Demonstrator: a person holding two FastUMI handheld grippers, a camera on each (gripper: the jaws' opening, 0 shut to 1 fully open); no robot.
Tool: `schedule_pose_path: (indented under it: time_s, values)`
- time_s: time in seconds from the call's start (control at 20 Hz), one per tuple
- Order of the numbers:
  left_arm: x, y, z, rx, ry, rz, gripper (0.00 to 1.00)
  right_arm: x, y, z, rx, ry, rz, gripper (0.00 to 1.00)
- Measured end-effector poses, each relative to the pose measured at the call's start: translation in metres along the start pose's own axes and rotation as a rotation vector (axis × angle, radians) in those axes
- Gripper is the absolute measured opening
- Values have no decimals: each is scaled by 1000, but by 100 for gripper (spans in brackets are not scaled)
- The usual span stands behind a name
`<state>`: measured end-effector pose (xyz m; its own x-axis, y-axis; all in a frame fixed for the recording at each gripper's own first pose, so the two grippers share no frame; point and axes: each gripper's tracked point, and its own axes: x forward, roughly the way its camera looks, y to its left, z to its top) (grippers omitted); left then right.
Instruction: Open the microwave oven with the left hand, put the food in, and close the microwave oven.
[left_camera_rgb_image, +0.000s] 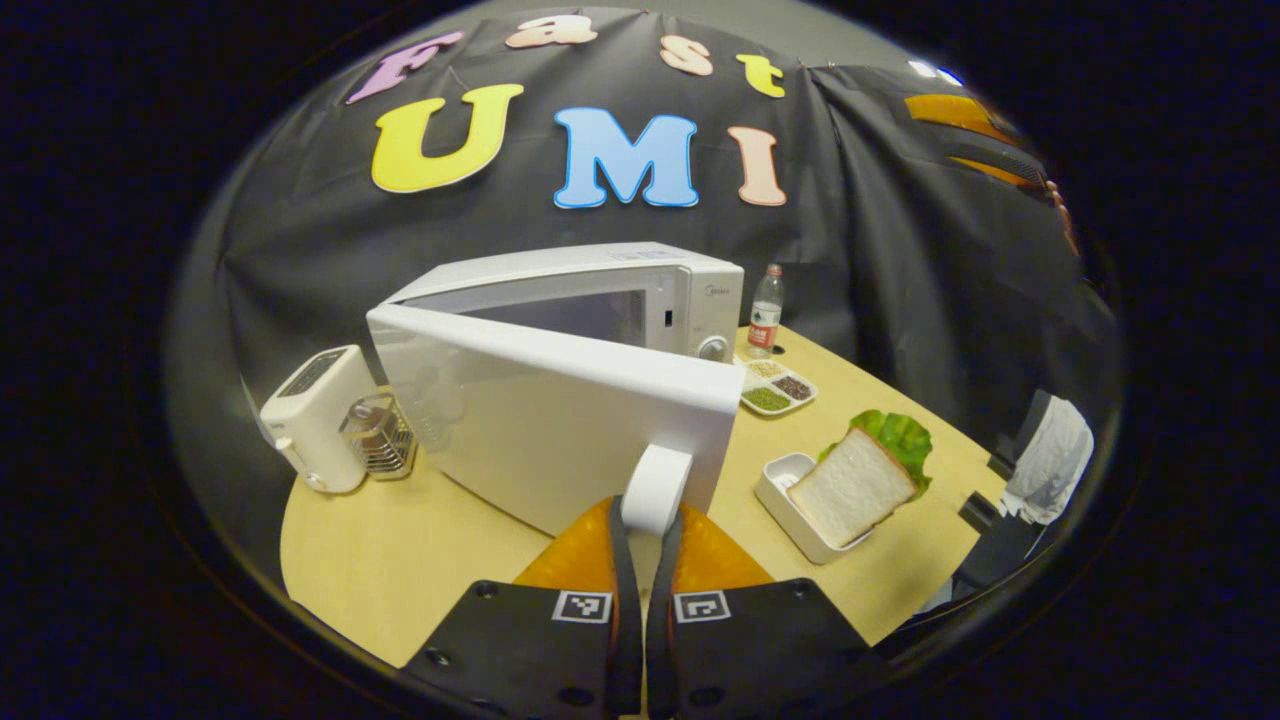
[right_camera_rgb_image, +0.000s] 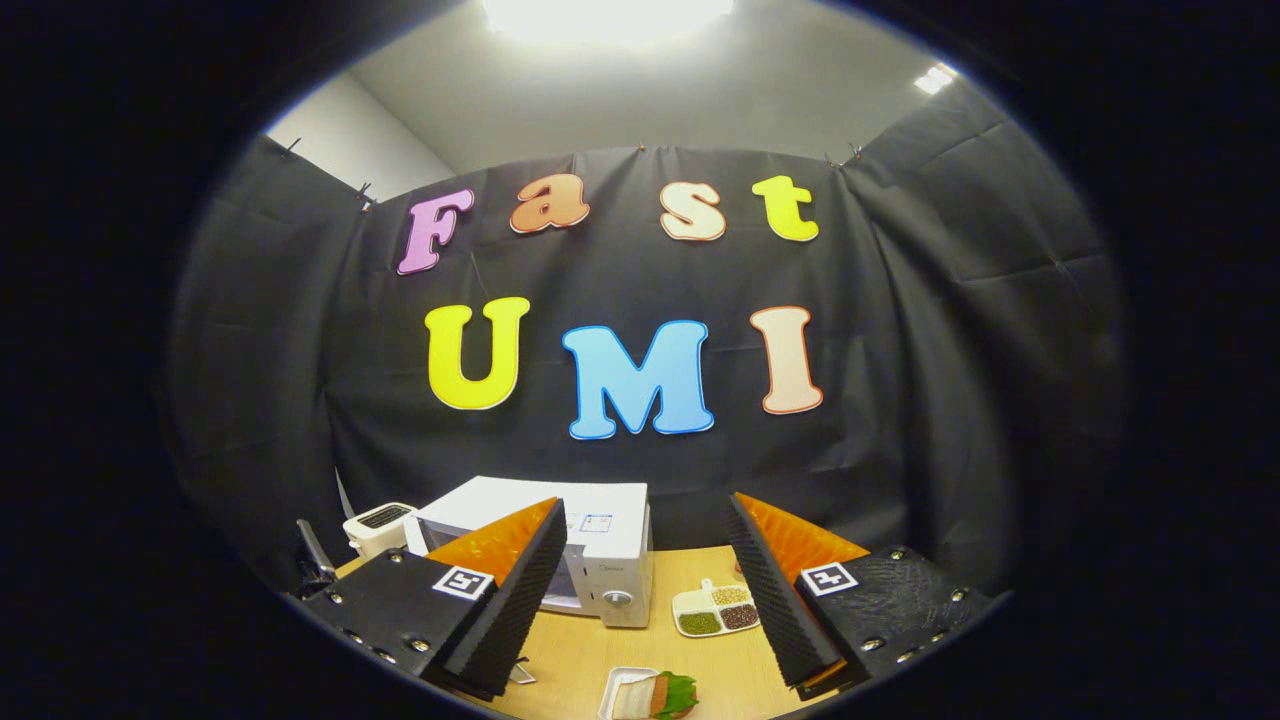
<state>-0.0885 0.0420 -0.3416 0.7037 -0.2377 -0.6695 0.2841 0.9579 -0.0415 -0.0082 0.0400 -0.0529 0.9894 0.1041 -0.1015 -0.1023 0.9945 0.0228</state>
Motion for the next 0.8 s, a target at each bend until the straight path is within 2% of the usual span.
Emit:
schedule_pose_path:
  time_s: [0.2,0.5,0.8]
  values:
    - [-34,29,-20,23,8,-25,9,-8,23,-2,0,-1,14,96]
    - [-86,99,-51,27,25,30,8,-8,44,-9,-31,16,42,96]
    - [-120,169,-72,21,42,45,8,-2,52,-28,-33,64,52,96]
